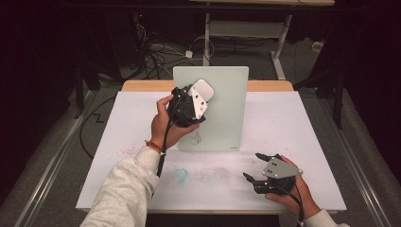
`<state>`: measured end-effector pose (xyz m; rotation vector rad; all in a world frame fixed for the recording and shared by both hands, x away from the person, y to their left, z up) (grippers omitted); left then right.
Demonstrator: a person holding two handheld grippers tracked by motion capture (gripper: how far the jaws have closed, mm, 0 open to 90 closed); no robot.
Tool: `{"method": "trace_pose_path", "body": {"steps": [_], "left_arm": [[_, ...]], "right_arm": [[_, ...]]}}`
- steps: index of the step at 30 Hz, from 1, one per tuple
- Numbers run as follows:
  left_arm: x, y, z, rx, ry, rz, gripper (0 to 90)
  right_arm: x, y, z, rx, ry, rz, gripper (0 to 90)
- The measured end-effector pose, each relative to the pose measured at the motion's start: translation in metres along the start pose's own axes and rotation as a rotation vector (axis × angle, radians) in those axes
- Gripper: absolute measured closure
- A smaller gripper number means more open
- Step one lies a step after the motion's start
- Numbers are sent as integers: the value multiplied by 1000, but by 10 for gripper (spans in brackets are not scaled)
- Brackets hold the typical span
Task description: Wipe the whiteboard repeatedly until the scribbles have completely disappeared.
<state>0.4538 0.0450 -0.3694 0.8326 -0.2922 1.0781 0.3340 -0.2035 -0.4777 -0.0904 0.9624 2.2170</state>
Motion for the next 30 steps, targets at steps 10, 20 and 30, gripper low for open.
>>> {"method": "trace_pose_path", "body": {"steps": [10,20,30], "left_arm": [[-51,-8,-49,54,-109,-7,279],[-82,-12,-86,123,-252,-23,279],[-94,-12,-113,175,-359,-43,280]], "right_arm": [[1,0,1,3,5,-2,254],[2,-1,0,9,12,-3,254],[3,-2,0,13,12,0,254]]}}
Point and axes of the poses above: each handheld gripper's, and its own axes: y roughly backward along the jaws, z roughly out of its top, x roughly to its left, the point moved 5 cm from there along -y, roughly forward along the jaws, and after that the axes turned 7 degrees about x, right-handed, at the moved point
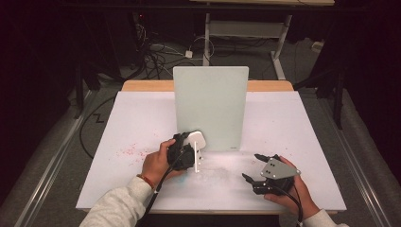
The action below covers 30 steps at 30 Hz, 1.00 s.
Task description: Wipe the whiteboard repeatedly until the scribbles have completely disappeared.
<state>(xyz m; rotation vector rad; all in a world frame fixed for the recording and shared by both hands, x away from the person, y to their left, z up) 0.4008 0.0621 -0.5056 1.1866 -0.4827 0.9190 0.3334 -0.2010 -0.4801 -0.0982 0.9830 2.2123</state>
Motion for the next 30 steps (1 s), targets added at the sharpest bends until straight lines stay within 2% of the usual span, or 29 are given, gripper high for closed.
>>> {"method": "trace_pose_path", "body": {"steps": [4,11,13,15,20,24,30], "left_arm": [[2,1,-7,5,-16,-11,280],[7,1,-24,62,-85,24,280],[9,1,-31,78,-85,5,275],[9,1,-33,73,-82,5,275],[2,0,-24,82,-137,45,277],[-8,-2,-9,86,-190,65,279],[-19,-6,23,47,-201,57,280]], "right_arm": [[-1,1,-1,0,-6,-2,254],[-2,0,-1,0,-1,-3,254],[-1,0,-1,2,-2,-2,254],[-1,0,-1,2,0,-1,254],[0,-1,0,5,5,1,254],[1,-2,0,12,7,0,254],[0,-1,0,7,4,-1,251]]}}
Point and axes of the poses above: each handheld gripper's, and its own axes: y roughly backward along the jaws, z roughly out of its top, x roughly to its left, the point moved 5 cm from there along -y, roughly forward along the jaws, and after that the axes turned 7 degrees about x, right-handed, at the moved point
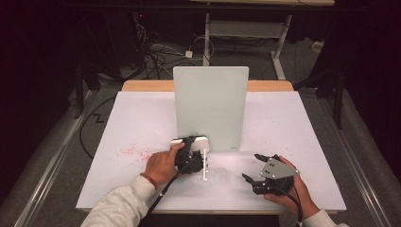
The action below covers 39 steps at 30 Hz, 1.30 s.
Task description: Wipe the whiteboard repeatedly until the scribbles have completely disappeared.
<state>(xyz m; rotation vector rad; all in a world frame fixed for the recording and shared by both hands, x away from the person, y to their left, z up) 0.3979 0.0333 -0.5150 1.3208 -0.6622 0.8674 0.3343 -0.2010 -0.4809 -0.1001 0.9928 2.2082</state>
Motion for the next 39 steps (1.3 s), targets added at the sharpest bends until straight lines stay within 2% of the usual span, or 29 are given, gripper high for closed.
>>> {"method": "trace_pose_path", "body": {"steps": [3,7,11,18,22,24,28,31,34,39], "left_arm": [[-1,-1,15,-16,-2,-2,279],[0,-1,20,-30,1,-8,279],[8,1,12,-29,12,-4,279],[38,9,-9,-36,84,17,277],[50,13,-13,-28,88,57,278],[52,14,-16,-29,102,60,283],[46,13,-18,-22,108,65,286],[35,10,-22,-12,78,51,285],[27,8,-32,5,55,32,285],[25,7,-55,39,77,1,284]], "right_arm": [[-3,2,0,-11,-26,0,251],[-5,2,-2,-7,-25,-6,251],[-4,2,-1,-10,-16,-6,251],[-5,2,-1,-8,-21,-7,251],[-4,1,-1,-7,-16,-6,251],[-3,1,0,-5,-20,-4,251],[-2,0,0,-3,-13,-2,251],[-2,0,0,-1,-11,0,251],[-1,1,0,-5,-16,1,251],[-2,1,0,-5,-16,-2,251]]}}
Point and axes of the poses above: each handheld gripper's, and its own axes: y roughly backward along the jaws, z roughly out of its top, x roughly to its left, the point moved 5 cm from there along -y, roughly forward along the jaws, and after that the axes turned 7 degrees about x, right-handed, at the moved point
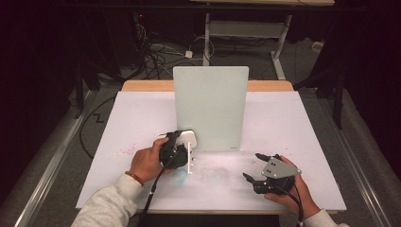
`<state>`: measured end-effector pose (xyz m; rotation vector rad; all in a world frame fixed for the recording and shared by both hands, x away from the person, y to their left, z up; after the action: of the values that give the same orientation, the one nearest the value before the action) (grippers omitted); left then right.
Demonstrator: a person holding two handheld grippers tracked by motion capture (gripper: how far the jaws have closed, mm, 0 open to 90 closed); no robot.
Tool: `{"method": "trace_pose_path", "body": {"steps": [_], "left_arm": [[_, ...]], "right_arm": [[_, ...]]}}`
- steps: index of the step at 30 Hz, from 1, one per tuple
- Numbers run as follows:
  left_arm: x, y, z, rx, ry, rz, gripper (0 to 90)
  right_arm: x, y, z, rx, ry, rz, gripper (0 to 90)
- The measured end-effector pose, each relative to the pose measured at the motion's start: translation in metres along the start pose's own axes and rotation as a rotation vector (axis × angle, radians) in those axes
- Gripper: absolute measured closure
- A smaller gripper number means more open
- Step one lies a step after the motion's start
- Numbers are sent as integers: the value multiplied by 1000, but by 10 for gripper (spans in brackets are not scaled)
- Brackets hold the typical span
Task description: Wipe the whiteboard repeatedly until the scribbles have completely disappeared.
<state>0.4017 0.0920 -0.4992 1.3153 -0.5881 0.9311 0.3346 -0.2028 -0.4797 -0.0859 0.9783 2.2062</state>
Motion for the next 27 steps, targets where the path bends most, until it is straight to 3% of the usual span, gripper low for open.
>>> {"method": "trace_pose_path", "body": {"steps": [4,6,8,12,14,17,23,27], "left_arm": [[0,-1,-15,28,33,-11,287],[1,0,-17,19,55,-15,288],[0,1,-14,15,50,-9,288],[-10,-2,0,27,-5,33,286],[-14,-3,9,15,-10,22,285],[-21,-3,24,17,-47,37,285],[-26,-4,50,-4,-40,17,283],[-24,-4,54,-9,-47,-3,280]], "right_arm": [[1,0,0,2,10,-3,251],[1,0,0,2,10,-3,251],[1,-1,0,4,9,-2,251],[1,-1,1,6,12,-3,251],[2,-1,1,10,14,-8,252],[3,-2,2,12,22,-8,252],[4,-2,1,17,23,-6,252],[4,-3,2,16,34,-2,253]]}}
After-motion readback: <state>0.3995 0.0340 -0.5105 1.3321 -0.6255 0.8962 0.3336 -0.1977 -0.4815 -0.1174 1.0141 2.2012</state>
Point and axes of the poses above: each handheld gripper's, and its own axes: y roughly backward along the jaws, z roughly out of its top, x roughly to its left, the point moved 5 cm from there along -y, roughly forward along the jaws, and after that the axes turned 7 degrees about x, right-handed, at the moved point
